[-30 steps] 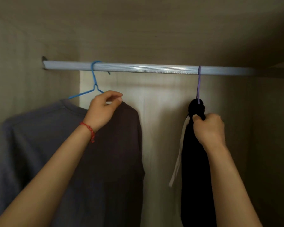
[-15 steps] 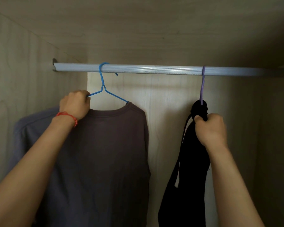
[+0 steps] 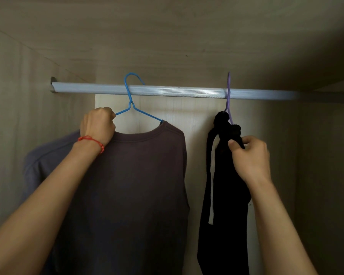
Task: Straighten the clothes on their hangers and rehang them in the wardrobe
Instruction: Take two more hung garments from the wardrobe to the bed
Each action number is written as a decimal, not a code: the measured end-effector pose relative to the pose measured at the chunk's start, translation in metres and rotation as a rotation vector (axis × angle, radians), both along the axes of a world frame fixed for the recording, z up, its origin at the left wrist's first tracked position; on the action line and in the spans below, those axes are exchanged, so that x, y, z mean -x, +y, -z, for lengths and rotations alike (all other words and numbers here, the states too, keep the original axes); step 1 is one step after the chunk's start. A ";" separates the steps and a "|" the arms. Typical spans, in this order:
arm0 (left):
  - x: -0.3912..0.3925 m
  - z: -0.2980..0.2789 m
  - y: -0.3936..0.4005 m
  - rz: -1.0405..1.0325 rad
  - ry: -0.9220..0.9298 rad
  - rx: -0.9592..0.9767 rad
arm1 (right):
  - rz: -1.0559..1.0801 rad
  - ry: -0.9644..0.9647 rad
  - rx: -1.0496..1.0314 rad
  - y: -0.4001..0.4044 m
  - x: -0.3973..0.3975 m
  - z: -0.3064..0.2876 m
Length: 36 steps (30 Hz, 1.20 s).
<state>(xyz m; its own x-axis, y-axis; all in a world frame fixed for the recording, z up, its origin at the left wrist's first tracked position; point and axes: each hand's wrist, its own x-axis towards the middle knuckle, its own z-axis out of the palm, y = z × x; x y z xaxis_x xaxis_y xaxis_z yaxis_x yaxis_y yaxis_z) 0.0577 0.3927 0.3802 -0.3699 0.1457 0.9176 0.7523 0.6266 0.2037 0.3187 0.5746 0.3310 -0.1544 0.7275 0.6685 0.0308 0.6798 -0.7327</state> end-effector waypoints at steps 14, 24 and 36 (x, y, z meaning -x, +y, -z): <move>-0.019 0.034 0.012 0.129 -0.039 -0.110 | -0.184 0.009 0.049 -0.017 -0.010 0.045; -0.032 0.147 0.020 0.250 -0.512 -0.064 | -0.314 -0.163 0.255 -0.018 -0.023 0.111; -0.068 0.248 -0.059 0.743 -1.689 -0.416 | -0.494 -0.228 0.558 -0.033 -0.021 0.192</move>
<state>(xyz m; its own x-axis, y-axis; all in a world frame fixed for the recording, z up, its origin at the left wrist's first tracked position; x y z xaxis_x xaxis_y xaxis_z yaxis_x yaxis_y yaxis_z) 0.1260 0.3336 0.1321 -0.7720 0.5720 -0.2772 -0.3135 0.0367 0.9489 0.3402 0.5415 0.1387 -0.6376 0.7581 0.1367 0.0112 0.1865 -0.9824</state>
